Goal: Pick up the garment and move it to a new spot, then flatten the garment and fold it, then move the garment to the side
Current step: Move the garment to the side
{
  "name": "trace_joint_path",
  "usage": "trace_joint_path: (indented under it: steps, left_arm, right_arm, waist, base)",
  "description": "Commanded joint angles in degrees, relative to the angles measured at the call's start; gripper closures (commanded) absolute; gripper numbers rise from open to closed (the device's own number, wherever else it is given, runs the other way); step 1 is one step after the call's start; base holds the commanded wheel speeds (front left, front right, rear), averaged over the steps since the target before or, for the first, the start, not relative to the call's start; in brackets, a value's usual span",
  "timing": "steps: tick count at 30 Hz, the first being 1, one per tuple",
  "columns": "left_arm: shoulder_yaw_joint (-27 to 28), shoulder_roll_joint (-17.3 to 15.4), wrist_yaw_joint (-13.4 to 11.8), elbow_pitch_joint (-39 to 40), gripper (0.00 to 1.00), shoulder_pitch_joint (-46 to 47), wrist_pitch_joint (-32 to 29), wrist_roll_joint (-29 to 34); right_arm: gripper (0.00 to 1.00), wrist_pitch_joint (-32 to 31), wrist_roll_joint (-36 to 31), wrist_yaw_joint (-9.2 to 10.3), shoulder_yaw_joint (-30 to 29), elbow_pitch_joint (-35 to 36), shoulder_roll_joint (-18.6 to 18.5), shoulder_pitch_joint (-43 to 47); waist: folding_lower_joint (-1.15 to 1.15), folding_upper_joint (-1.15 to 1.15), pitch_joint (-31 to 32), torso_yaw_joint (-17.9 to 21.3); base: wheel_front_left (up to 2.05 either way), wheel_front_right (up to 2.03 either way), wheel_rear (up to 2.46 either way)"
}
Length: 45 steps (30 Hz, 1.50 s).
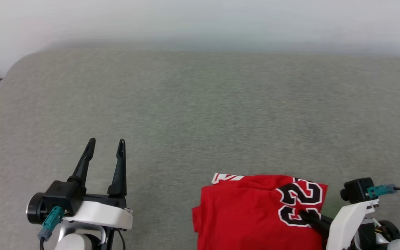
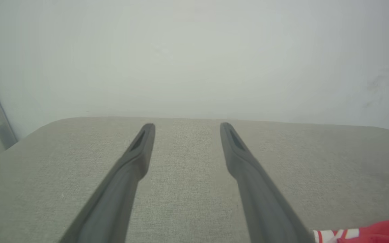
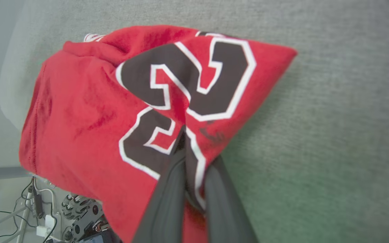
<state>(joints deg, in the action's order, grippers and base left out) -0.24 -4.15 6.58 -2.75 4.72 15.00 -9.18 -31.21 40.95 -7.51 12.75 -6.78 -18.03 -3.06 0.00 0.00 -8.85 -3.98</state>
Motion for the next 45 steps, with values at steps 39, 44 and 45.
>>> trace_joint_path:
  steps: [39,44,45]
  left_arm:
    - [-5.01,-12.04,0.82,17.0,0.0,13.39,-9.81,3.5]
    - [-6.23,-14.14,0.86,19.69,0.0,17.02,-11.54,2.93]
    - [-6.38,-14.42,0.87,20.06,0.0,17.55,-11.69,2.93]
  right_arm:
    - [1.0,13.67,-12.62,0.06,-9.65,-17.14,-11.27,-34.21]
    - [1.0,14.82,-16.69,0.07,-15.94,-21.64,-13.06,-37.66]
    - [1.0,15.05,-17.3,0.08,-17.27,-22.78,-12.98,-38.33]
  waist:
    - [0.0,0.0,-25.15,28.6]
    - [0.0,0.0,-29.21,26.38]
    - [0.0,0.0,-29.89,26.05]
  base:
    - [0.0,0.0,0.0]
    - [0.0,0.0,0.0]
    - [0.0,0.0,0.0]
